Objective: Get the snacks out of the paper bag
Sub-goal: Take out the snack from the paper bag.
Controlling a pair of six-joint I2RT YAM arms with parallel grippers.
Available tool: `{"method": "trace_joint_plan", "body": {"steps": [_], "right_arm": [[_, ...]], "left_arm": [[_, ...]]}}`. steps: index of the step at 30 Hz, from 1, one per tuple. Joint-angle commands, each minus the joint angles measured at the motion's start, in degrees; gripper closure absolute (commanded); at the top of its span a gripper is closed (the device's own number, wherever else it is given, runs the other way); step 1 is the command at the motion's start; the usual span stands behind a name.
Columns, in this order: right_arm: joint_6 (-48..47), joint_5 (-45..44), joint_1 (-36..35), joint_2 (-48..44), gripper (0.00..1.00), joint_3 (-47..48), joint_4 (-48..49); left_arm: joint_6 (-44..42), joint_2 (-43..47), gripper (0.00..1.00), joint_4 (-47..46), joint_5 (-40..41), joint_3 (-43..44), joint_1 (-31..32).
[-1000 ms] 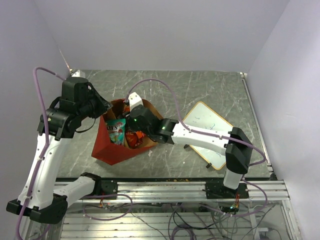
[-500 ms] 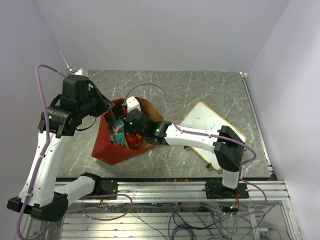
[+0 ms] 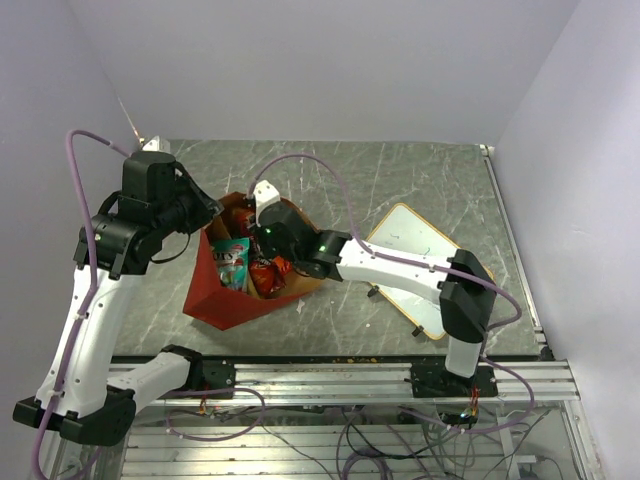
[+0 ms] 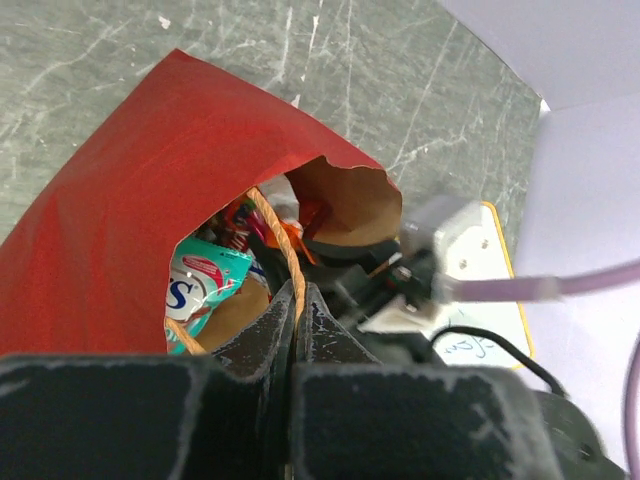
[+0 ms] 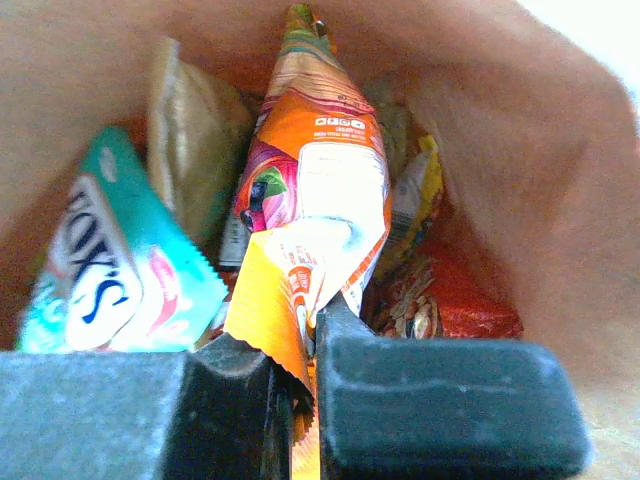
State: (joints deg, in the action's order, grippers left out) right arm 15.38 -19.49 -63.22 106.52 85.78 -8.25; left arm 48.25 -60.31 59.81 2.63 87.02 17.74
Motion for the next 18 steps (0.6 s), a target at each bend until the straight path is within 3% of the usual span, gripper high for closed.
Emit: {"method": "trace_joint_plan", "body": {"steps": [1, 12, 18], "right_arm": [[-0.3, 7.4, 0.7, -5.4, 1.00, 1.5, 4.0], [4.4, 17.4, 7.1, -9.7, 1.00, 7.6, -1.1], [3.6, 17.3, 7.7, -12.7, 1.00, 11.3, -7.9]], "left_arm": [[-2.0, 1.9, 0.93, -0.5, 3.6, 1.1, -0.1], [-12.8, 2.6, 0.93, -5.4, 4.2, 2.9, -0.1], [-18.1, 0.9, 0.93, -6.6, 5.1, 3.6, -0.1]]}}
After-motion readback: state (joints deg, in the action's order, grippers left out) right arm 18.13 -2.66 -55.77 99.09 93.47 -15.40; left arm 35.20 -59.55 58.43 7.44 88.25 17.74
